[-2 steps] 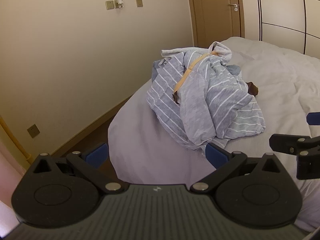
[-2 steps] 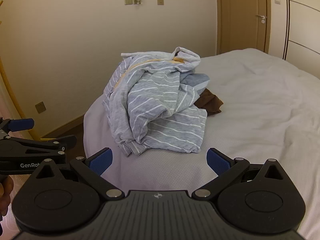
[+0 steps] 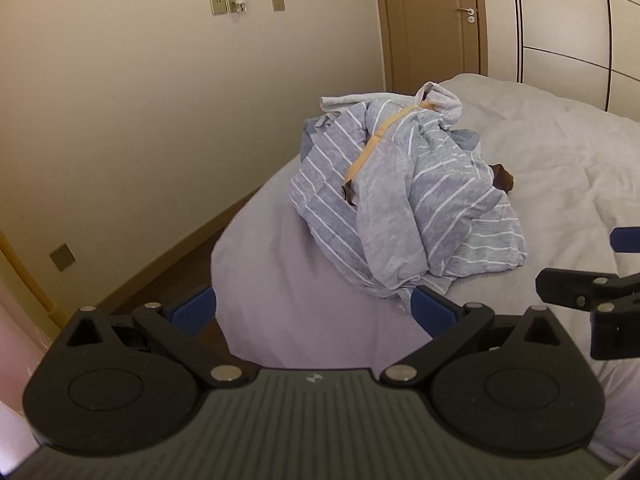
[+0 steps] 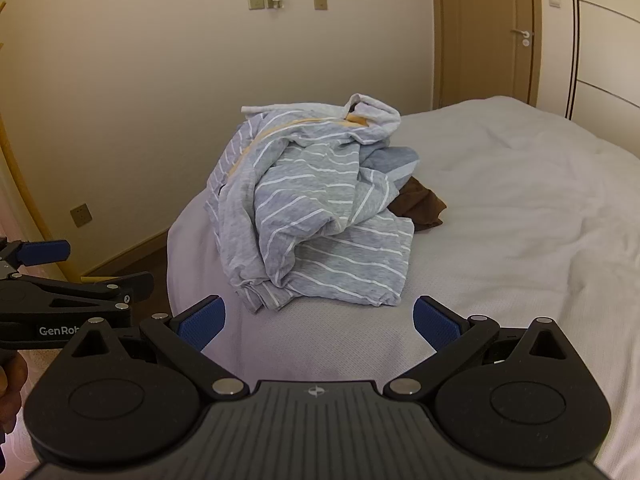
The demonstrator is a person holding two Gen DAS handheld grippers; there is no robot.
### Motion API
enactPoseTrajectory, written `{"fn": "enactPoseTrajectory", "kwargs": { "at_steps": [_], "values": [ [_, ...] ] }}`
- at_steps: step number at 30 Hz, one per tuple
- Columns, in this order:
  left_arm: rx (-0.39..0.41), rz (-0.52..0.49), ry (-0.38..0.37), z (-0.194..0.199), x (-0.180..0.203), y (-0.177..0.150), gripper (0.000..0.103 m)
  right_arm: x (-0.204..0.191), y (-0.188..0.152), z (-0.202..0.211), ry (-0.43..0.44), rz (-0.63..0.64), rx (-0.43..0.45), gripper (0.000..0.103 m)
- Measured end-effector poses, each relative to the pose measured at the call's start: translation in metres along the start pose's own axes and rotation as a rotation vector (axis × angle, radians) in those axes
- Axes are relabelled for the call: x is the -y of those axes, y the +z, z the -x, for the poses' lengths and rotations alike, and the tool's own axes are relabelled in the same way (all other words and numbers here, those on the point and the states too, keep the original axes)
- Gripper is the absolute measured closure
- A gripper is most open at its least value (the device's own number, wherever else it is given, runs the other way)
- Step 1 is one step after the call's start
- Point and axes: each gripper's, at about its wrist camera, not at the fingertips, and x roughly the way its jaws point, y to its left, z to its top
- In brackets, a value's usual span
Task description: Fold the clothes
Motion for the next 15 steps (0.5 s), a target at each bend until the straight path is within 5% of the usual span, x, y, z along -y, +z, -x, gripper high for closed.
{"fn": "enactPoseTrajectory", "kwargs": {
  "at_steps": [15],
  "values": [
    [-0.012,0.000,-0.037,-0.0013,0.0028,0.0003,0.001,0.0068,-0.0007,-0.0011,-0.001,-0.012,-0.002,0.000]
  ]
}}
